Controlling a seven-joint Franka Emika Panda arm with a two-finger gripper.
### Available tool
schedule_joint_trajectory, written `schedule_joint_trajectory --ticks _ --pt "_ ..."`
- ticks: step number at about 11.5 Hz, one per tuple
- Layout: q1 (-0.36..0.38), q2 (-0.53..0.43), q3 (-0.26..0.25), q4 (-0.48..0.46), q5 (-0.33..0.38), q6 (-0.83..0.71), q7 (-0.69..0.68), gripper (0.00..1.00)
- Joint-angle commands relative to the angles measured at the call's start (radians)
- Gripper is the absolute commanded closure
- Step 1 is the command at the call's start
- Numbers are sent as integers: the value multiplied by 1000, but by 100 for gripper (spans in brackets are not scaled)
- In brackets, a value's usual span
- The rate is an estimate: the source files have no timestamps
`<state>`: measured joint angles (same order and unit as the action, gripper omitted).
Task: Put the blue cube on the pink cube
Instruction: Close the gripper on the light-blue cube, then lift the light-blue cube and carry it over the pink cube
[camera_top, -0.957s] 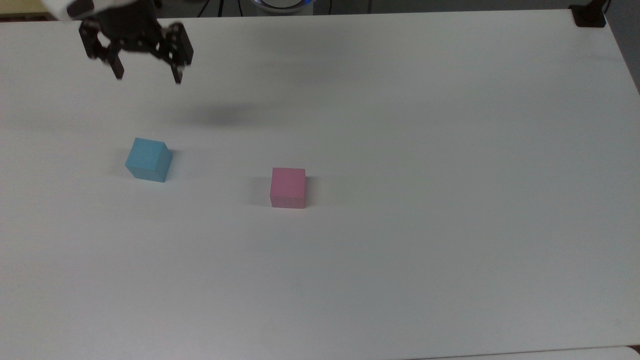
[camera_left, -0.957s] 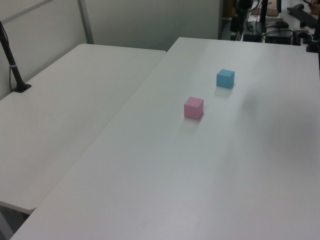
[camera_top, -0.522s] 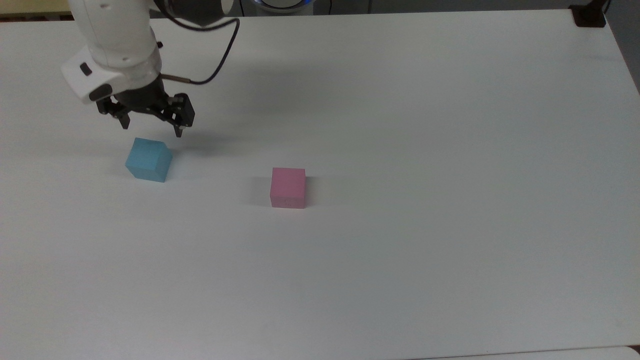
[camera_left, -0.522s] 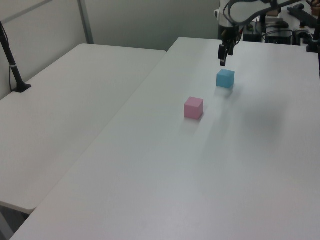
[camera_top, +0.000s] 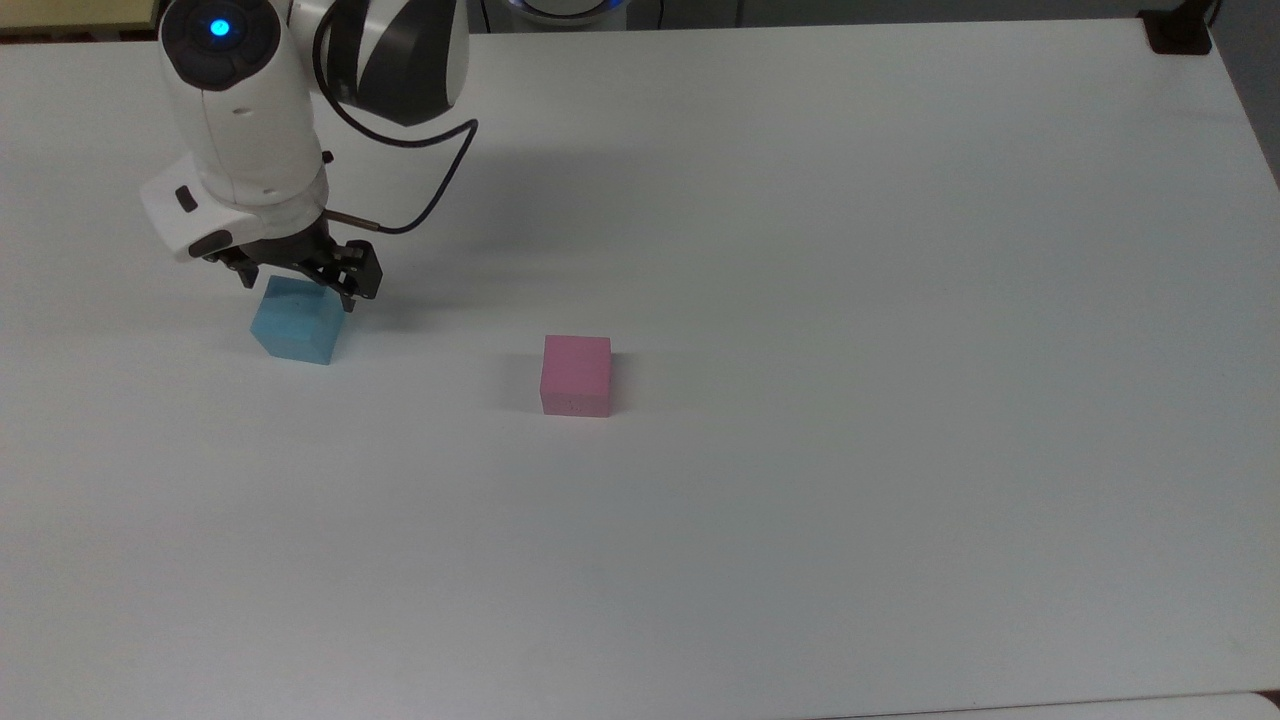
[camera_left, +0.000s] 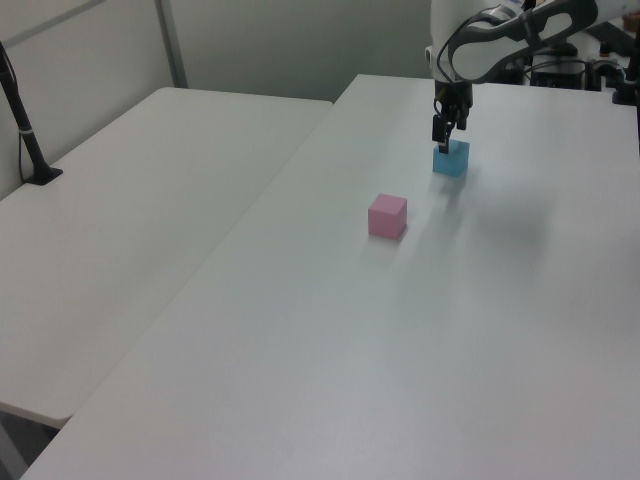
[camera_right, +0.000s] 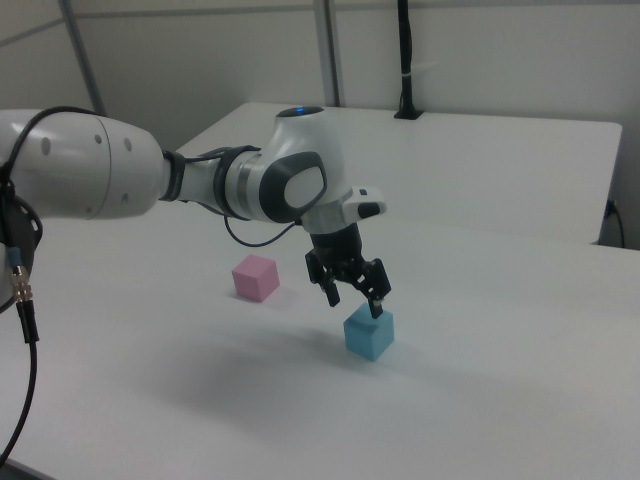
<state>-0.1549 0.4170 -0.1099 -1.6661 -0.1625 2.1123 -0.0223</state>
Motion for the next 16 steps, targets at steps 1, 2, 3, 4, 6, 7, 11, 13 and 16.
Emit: schedule_joint_trajectory --ticks 1,2,3,4,6,7,11,13,16 --pt "2 28 -13 -18 -25 52 70 0" --pt "2 29 -23 -23 -26 58 70 0" --pt "0 35 -27 -26 -28 61 70 0" --pt "-2 45 -27 -24 -28 61 70 0" --pt "0 43 -27 -26 -25 60 76 33" --pt "3 42 -27 -24 -23 58 109 41" --pt "37 -33 1 -15 -17 0 189 43" --pt "61 -44 53 17 -17 -52 266 43" --pt "63 -44 153 63 -25 -90 317 43"
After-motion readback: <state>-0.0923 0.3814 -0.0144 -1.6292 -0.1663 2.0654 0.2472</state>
